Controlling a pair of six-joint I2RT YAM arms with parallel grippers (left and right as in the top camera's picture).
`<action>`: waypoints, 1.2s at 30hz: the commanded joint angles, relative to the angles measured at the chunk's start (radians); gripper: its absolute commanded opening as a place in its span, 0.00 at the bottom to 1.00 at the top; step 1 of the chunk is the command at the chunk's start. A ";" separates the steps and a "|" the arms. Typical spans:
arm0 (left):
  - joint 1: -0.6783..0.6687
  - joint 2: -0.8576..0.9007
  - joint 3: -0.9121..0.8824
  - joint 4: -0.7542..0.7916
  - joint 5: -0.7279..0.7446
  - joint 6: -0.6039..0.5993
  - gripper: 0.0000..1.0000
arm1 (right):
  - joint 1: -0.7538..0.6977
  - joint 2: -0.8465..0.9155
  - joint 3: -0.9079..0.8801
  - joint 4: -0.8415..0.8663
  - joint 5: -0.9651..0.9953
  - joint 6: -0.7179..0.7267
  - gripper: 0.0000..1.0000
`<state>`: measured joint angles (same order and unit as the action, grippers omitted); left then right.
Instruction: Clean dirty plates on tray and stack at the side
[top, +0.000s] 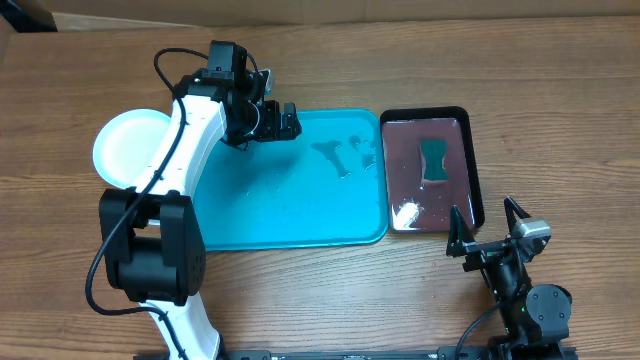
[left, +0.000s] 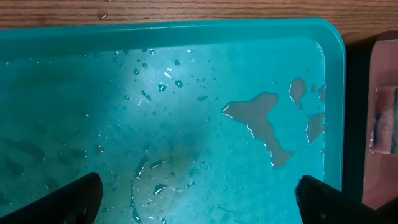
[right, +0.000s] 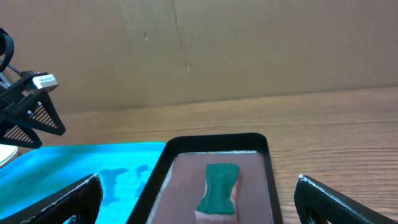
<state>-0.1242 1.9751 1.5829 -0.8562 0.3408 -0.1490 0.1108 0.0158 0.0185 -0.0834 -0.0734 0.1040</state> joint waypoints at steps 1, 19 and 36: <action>-0.001 -0.008 0.017 0.001 0.007 0.022 1.00 | -0.008 -0.007 -0.010 0.005 0.004 0.001 1.00; -0.103 -0.201 0.015 0.000 -0.114 0.022 1.00 | -0.008 -0.007 -0.010 0.005 0.004 0.001 1.00; -0.030 -0.803 -0.226 0.005 -0.191 0.039 1.00 | -0.008 -0.007 -0.010 0.005 0.004 0.001 1.00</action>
<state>-0.1921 1.2472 1.4635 -0.8532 0.1699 -0.1196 0.1108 0.0158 0.0185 -0.0826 -0.0734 0.1040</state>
